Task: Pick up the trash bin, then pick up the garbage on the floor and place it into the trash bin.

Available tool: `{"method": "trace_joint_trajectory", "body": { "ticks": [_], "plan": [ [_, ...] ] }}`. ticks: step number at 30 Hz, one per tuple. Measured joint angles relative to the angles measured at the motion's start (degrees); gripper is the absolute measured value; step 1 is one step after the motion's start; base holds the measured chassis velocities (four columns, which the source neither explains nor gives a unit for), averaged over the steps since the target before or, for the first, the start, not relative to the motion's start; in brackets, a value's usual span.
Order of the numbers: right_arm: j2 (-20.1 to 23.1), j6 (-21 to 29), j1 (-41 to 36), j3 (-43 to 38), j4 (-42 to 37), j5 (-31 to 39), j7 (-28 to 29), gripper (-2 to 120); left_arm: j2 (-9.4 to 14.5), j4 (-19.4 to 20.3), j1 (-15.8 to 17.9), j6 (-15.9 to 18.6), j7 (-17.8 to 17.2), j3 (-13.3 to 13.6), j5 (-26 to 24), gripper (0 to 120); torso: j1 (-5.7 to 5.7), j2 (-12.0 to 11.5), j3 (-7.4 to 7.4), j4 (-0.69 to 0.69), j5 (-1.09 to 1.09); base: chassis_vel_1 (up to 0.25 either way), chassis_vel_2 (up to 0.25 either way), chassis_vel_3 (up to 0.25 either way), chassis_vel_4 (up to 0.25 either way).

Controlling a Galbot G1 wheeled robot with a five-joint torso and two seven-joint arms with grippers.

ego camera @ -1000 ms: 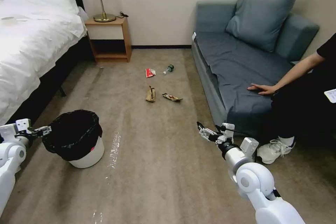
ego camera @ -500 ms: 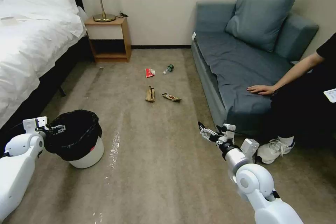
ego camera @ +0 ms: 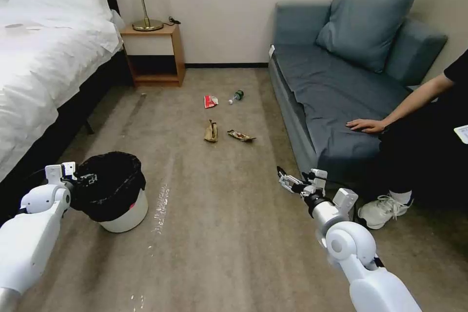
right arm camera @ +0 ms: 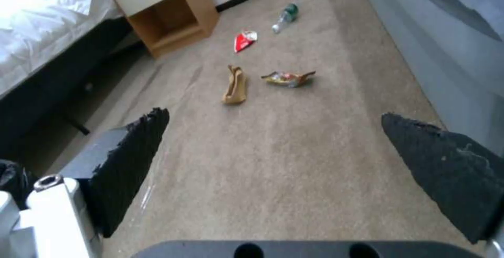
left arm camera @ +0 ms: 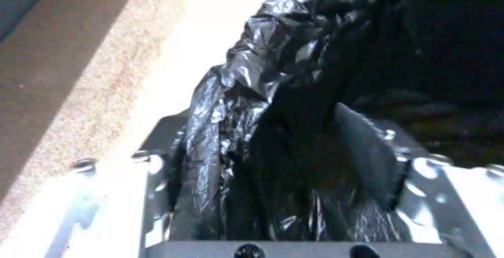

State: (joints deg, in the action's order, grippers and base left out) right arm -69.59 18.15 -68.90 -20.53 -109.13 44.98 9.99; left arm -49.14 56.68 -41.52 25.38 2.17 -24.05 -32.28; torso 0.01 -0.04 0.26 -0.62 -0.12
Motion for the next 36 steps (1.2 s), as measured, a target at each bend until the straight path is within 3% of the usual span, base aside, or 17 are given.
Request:
{"method": "trace_joint_trajectory", "body": {
  "ticks": [1, 5, 7, 10, 11, 12, 13, 15, 27, 29, 36],
  "plan": [
    [-0.14, 0.04, 0.38, 0.16, 0.22, 0.34, 0.25, 100, 0.13, -0.28, 0.12, -0.27, 0.14, -0.04, 0.0, 53, 0.0, 0.0, 0.0, -0.01, 0.01, 0.0, 0.0, 0.0, 0.0],
    [-0.23, 0.16, 0.9, 0.34, 0.37, 0.96, 0.55, 100, 0.17, -0.48, 0.17, -0.81, 0.18, -0.18, 0.02, 45, 0.0, 0.0, 0.0, 0.0, 0.01, 0.0, 0.0, 0.0, 0.0],
    [-0.23, 0.29, 1.66, 0.53, 0.6, 1.48, 0.7, 100, 0.0, -0.53, 0.16, -2.03, 0.17, -0.33, 0.35, 31, 0.0, 0.0, 0.0, 0.03, 0.03, 0.0, 0.0, 0.0, 0.0],
    [-0.21, 0.31, 1.91, 0.55, 0.69, 1.6, 0.74, 100, -0.13, -0.49, 0.12, -2.55, 0.18, -0.4, 0.55, 28, 0.0, 0.0, 0.0, 0.03, 0.04, 0.0, 0.0, 0.0, 0.0],
    [-0.17, 0.33, 2.01, 0.58, 0.74, 1.68, 0.77, 100, -0.34, -0.26, 0.06, -3.35, 0.23, -0.52, 0.65, 20, 0.0, 0.0, 0.0, 0.04, 0.06, 0.0, 0.0, 0.0, 0.0],
    [-0.17, 0.33, 2.01, 0.58, 0.74, 1.68, 0.77, 100, -0.34, -0.26, 0.06, -3.35, 0.23, -0.52, 0.65, 20, 0.0, 0.0, 0.0, 0.04, 0.06, 0.0, 0.0, 0.0, 0.0],
    [-0.1, 0.34, 1.99, 0.58, 0.74, 1.68, 0.77, 100, -0.4, 0.19, -0.05, -3.96, 0.18, -0.55, 0.67, 12, 0.0, 0.0, 0.0, 0.02, 0.04, 0.0, 0.0, 0.0, 0.0],
    [0.09, 0.35, 1.78, 0.48, 0.63, 1.69, 0.77, 100, -0.4, 1.22, -0.21, -4.78, -0.15, -0.65, 0.6, 8, 0.0, 0.0, 0.0, -0.02, 0.05, 0.0, 0.0, 0.0, 0.0],
    [1.33, 0.3, 0.33, -0.57, -0.79, 1.73, 0.65, 100, 1.14, 7.58, -2.02, -5.81, -2.52, -0.55, -1.0, 5, 0.0, 0.0, 0.0, 0.02, 0.03, 0.0, 0.0, 0.0, 0.0],
    [1.76, 0.18, -0.45, -0.96, -1.35, 1.7, 0.6, 100, 3.37, 11.69, -3.77, -5.43, -3.31, -0.89, -1.37, 5, 0.0, 0.0, 0.0, 0.03, 0.06, 0.0, 0.0, 0.0, 0.0],
    [2.24, -0.19, -1.37, -1.53, -2.1, 2.21, -0.12, 100, 6.55, 19.68, -6.92, -4.45, -4.6, -2.47, -3.05, 5, 0.0, 0.0, -0.01, 0.04, 0.07, 0.0, 0.0, 0.0, 0.0]
  ]
}}
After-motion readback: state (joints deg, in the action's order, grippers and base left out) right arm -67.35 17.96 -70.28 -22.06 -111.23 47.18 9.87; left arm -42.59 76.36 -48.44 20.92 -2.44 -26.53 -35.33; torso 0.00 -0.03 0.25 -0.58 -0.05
